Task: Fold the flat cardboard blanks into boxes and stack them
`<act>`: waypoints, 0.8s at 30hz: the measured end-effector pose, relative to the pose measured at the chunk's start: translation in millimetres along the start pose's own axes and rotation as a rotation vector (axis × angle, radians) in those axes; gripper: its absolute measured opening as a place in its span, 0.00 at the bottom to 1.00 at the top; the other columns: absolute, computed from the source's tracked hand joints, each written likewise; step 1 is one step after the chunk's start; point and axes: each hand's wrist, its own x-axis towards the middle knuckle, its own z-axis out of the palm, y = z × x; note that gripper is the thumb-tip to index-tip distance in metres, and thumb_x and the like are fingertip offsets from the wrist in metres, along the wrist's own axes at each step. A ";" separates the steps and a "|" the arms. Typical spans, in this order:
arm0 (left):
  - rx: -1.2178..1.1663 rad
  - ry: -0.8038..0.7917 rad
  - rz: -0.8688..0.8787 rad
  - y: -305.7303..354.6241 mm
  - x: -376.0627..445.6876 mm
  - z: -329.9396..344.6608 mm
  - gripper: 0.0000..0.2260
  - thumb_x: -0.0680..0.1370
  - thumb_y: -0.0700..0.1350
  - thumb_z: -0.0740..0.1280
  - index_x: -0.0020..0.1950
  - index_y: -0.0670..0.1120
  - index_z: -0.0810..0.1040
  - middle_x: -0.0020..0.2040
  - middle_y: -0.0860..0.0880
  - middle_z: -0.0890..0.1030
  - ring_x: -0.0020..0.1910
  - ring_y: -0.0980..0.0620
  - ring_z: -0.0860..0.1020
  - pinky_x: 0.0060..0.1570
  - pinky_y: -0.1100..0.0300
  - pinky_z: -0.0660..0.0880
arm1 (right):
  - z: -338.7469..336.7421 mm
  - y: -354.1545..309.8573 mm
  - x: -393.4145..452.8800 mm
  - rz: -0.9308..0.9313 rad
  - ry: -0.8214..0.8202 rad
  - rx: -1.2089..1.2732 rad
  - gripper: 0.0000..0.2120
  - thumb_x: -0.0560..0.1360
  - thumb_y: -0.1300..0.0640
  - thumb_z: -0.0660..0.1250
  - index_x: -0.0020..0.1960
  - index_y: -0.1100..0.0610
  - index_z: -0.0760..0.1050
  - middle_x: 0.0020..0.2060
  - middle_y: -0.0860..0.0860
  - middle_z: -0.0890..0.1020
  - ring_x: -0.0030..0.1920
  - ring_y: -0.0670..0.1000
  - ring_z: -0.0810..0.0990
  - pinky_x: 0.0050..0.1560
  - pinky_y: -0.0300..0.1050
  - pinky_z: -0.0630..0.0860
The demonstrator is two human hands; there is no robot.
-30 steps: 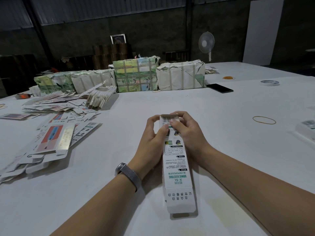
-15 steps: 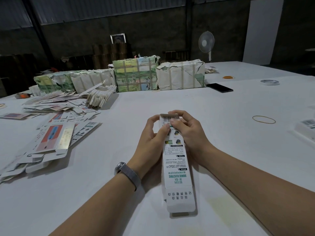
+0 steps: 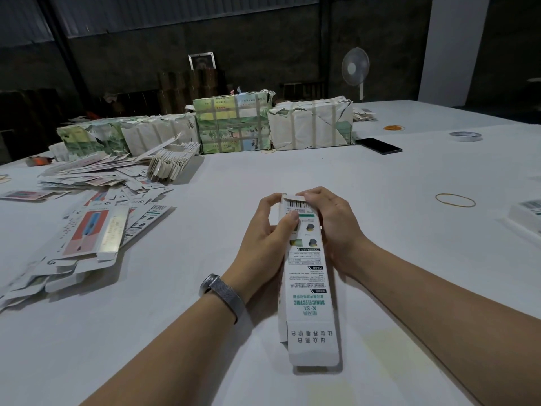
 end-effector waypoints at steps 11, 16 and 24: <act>0.006 -0.001 -0.003 -1.9 1.1 -1.0 0.16 0.76 0.53 0.64 0.63 0.54 0.69 0.43 0.45 0.87 0.37 0.46 0.85 0.38 0.52 0.81 | -4.2 -0.7 1.4 0.047 -0.045 0.001 0.17 0.79 0.63 0.64 0.36 0.51 0.83 0.36 0.55 0.84 0.34 0.54 0.81 0.43 0.51 0.78; 0.018 0.001 0.027 -2.4 2.1 0.5 0.17 0.77 0.52 0.63 0.65 0.52 0.69 0.43 0.50 0.87 0.38 0.51 0.85 0.36 0.59 0.79 | -4.9 -0.3 1.8 0.045 -0.046 -0.012 0.12 0.73 0.58 0.62 0.39 0.51 0.83 0.38 0.56 0.83 0.40 0.58 0.79 0.48 0.57 0.75; 0.032 -0.009 0.040 -1.9 1.3 -1.0 0.12 0.85 0.44 0.61 0.68 0.47 0.68 0.43 0.50 0.87 0.39 0.50 0.85 0.38 0.57 0.80 | -6.4 2.8 5.3 0.063 -0.081 -0.042 0.12 0.65 0.54 0.60 0.37 0.48 0.83 0.37 0.54 0.83 0.40 0.57 0.80 0.48 0.57 0.75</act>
